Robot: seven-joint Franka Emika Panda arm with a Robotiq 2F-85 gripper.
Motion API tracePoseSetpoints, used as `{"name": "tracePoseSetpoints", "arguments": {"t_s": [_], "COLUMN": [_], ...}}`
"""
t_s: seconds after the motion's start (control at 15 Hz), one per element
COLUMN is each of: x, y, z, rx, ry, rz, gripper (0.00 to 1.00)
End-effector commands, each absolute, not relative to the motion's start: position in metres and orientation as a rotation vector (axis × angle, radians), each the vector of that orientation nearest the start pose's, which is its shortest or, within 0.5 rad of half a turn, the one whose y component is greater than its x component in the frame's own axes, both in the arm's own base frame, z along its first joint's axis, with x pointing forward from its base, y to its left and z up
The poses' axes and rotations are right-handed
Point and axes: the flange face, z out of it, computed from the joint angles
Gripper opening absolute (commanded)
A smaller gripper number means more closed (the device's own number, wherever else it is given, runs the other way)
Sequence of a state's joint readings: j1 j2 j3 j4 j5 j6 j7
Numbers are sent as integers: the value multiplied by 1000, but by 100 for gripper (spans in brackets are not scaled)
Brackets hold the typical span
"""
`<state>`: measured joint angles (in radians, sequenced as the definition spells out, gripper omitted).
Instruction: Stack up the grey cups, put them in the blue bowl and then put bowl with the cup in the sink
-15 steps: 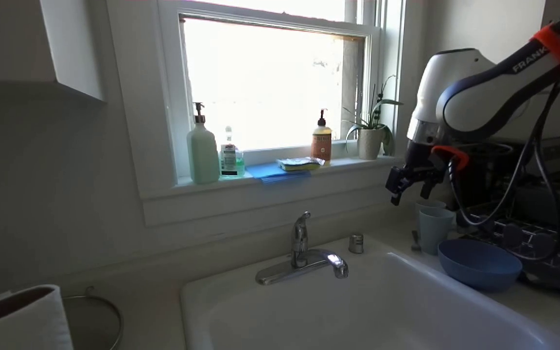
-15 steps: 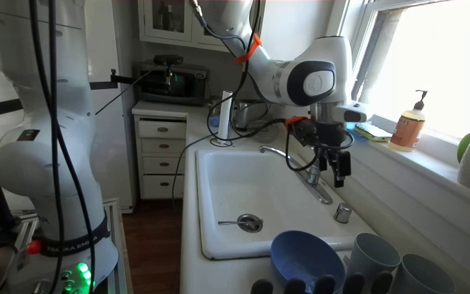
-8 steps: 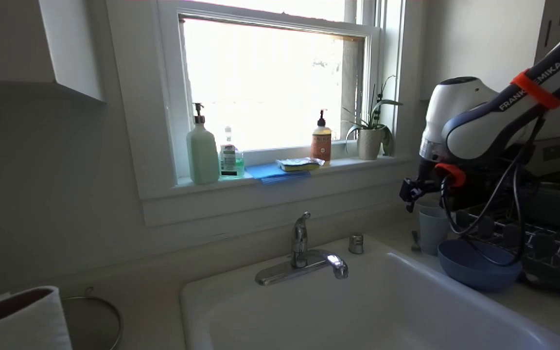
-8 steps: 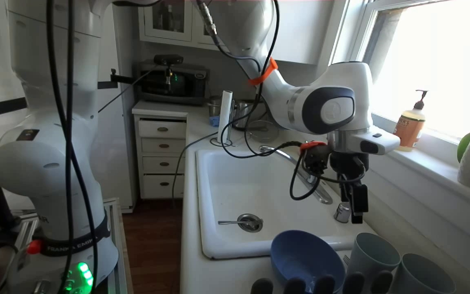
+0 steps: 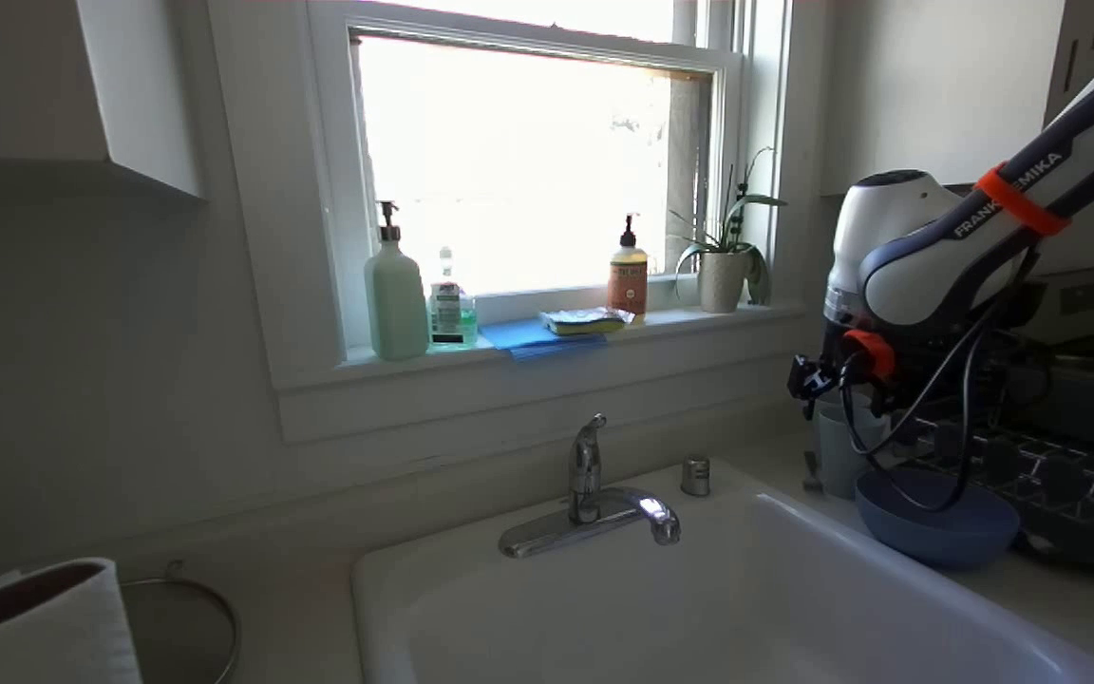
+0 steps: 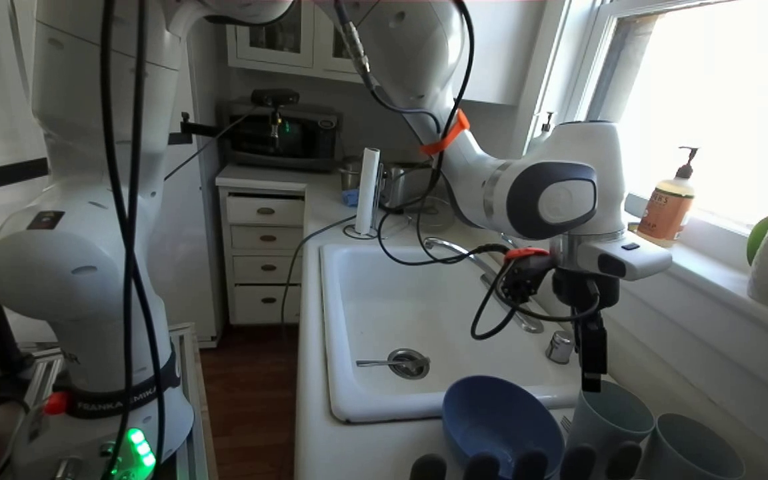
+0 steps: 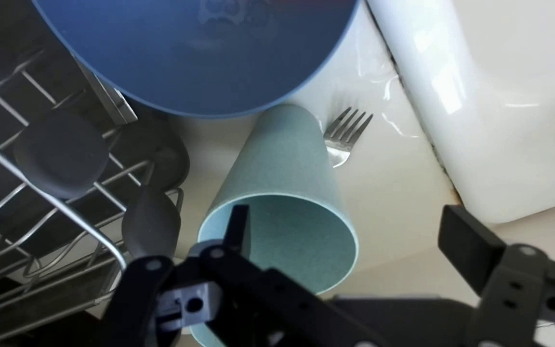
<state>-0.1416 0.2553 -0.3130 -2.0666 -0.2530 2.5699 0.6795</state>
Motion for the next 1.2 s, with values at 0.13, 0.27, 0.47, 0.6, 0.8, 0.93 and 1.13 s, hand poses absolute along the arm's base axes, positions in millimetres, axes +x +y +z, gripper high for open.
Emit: {"name": "tracePoseSetpoints", "arguments": {"t_s": [0.13, 0.27, 0.47, 0.6, 0.8, 0.93, 1.13], "x": [570, 576, 583, 586, 587, 589, 592], "y": [-263, -265, -266, -267, -269, -268, -266], "z": [332, 329, 322, 317, 310, 307, 308], "rx": [-2939, -2946, -2939, -2938, -2933, -2918, -2909], "ry": [1497, 1492, 1506, 1518, 1542, 1559, 1569], "rz": [-515, -523, -516, -502, -484, -452, -429], "gripper": [100, 99, 71, 56, 35, 21, 2]}}
